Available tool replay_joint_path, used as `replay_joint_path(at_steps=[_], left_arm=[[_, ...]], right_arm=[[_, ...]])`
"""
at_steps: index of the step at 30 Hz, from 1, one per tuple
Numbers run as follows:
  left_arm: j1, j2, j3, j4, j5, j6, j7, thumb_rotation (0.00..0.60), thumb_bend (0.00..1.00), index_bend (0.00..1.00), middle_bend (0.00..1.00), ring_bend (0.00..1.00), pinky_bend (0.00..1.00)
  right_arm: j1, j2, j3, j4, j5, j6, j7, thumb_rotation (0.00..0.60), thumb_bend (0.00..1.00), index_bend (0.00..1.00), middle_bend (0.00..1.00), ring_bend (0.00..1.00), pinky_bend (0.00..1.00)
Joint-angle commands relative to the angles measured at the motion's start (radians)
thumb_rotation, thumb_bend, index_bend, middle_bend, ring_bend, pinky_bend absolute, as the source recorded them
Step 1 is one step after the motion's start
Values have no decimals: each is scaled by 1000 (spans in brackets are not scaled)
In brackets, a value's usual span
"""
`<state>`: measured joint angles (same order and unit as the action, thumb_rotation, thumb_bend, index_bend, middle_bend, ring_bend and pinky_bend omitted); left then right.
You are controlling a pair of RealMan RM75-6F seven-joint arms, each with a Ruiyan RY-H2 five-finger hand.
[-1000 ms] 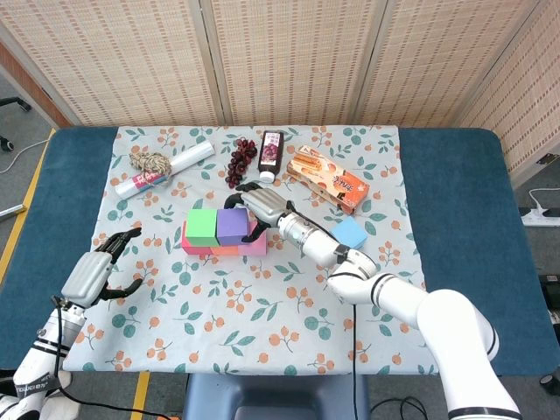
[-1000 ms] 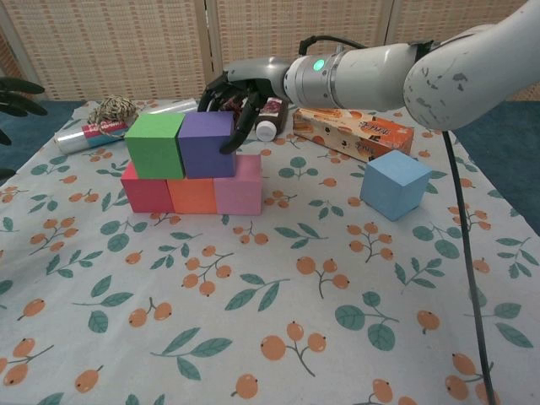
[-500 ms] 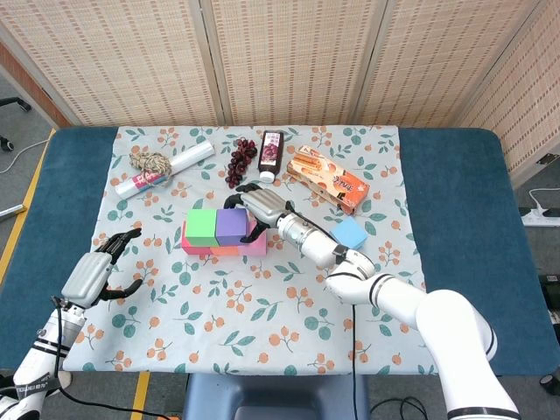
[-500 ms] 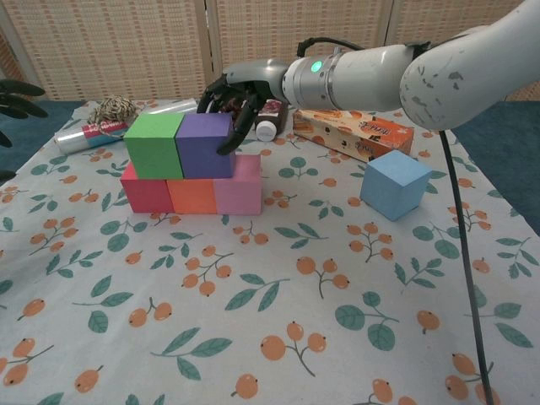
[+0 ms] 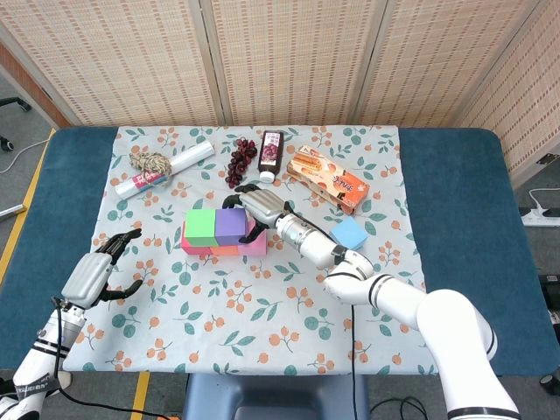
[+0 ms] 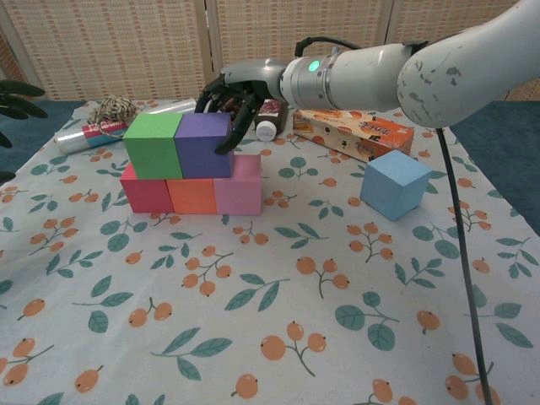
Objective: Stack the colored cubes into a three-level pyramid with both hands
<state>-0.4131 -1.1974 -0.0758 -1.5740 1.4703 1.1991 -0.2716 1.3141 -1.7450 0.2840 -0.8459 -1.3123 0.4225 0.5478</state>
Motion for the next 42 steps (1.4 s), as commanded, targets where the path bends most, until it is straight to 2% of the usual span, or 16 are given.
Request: replay_joint_path(at_steps=[1, 42], left_arm=[[0, 0, 1, 1, 0, -1, 0, 600, 310, 46, 136, 115, 275], [4, -4, 7, 14, 10, 4, -20, 600, 311, 34, 136, 114, 272]], right_arm=[[-1, 0, 1, -1, 4, -3, -6, 600, 74, 255, 267, 67, 22], [-6, 16, 40, -50, 117, -65, -129, 600, 73, 219, 284, 85, 22]])
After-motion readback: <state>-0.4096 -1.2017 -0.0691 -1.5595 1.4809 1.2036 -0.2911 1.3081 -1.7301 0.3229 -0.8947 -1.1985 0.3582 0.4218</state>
